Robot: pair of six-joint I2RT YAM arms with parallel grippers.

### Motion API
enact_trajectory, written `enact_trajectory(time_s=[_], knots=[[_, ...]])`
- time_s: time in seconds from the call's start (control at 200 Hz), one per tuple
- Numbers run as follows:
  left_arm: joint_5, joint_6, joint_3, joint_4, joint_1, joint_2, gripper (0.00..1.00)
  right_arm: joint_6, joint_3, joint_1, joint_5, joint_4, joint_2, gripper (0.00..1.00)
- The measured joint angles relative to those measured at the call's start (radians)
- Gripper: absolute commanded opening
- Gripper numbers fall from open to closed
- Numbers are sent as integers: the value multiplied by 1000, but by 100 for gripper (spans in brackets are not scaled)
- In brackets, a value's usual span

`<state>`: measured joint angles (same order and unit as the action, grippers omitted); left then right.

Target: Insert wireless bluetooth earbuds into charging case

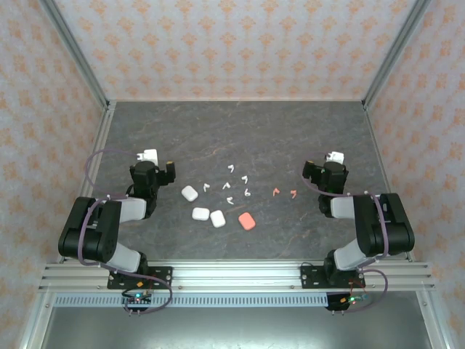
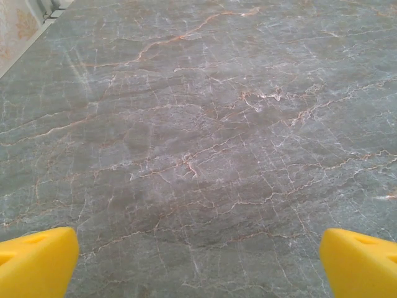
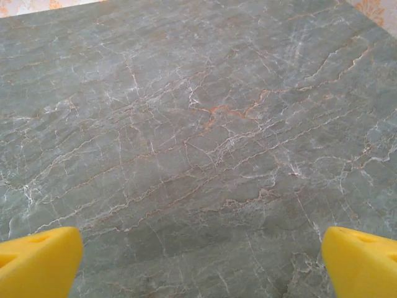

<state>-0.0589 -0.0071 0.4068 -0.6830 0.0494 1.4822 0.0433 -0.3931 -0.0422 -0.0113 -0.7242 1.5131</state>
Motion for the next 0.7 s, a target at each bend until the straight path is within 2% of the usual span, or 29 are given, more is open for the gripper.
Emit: enact_trajectory(time_s=[0.696], knots=[[0,8,4,-18,0,0,100,7,-15,0,0,-12,2,99]])
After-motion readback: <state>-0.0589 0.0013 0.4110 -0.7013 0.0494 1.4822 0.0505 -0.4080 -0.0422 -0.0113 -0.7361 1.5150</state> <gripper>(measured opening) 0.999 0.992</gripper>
